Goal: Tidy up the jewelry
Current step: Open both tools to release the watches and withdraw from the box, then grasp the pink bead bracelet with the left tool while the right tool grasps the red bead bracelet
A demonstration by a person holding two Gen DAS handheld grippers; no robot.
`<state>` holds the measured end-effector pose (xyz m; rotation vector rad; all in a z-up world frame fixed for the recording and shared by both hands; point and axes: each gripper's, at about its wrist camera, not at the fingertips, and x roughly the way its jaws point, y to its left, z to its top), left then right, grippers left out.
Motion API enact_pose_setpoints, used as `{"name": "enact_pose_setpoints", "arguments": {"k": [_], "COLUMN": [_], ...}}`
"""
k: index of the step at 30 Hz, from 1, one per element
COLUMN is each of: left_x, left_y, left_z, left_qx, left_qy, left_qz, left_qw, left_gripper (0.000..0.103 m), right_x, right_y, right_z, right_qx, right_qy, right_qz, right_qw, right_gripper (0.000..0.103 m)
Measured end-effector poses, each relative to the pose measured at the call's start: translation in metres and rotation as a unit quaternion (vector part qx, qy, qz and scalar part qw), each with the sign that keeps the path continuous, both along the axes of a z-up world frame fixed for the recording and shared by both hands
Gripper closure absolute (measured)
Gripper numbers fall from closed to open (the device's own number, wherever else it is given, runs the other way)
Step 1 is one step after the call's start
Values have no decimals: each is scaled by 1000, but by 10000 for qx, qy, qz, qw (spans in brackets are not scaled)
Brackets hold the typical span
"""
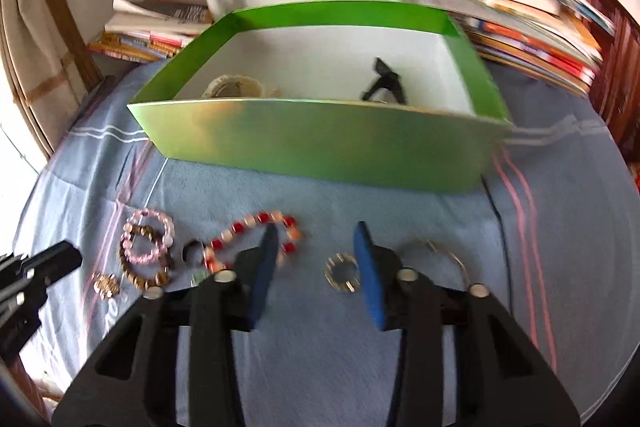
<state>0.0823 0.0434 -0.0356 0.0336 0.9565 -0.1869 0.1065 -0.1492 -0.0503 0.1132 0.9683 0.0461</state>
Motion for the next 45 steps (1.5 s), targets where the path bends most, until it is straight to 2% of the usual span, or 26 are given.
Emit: {"name": "enact_pose_setpoints", "arguments": {"k": [3,5,7,11,14,17,22,29,32,34,37,40,45], "left_x": [3,5,7,9,6,3,11,36,54,59,59,59,47], "left_y": [17,28,35,39,33,23,7,-5,-11,-16,-24,-20,-9], "left_z": [-11,-15,-18,-28,-32,-31,-31,-28,-35,-40,-42,-39,-12], "left_qx": [61,74,80,105,103,89,14,-136,-71,-31,159,19,-264], "left_qy": [146,183,232,357,382,314,237,190,379,417,352,378,125], "left_qz": [287,434,508,540,394,201,56,-60,-50,-88,-133,-101,-95], "left_qw": [9995,9989,9984,9978,9984,9993,9997,9997,9992,9991,9992,9992,9995], "left_gripper": [75,70,70,63,61,53,53,55,77,81,94,95,95], "right_x": [19,19,16,8,-2,-10,-21,-25,-24,-23,-22,-23,-29], "right_y": [13,21,22,13,3,-6,-19,-21,-18,-18,-18,-20,-21], "right_z": [-17,-17,-17,-16,-12,-8,-10,-11,-11,-11,-11,-7,14], "right_qx": [-184,-502,-441,-450,-333,-345,-311,-307,-316,-311,-301,-215,-105], "right_qy": [359,246,255,248,180,119,110,67,55,43,37,-19,-277], "right_qz": [176,209,256,157,44,-113,-251,-250,-236,-230,-241,-267,-290], "right_qw": [9990,9982,9984,9986,9993,9993,9991,9992,9992,9992,9992,9994,9991], "right_gripper": [73,75,94,95,95,95,95,95,95,95,95,95,95]}}
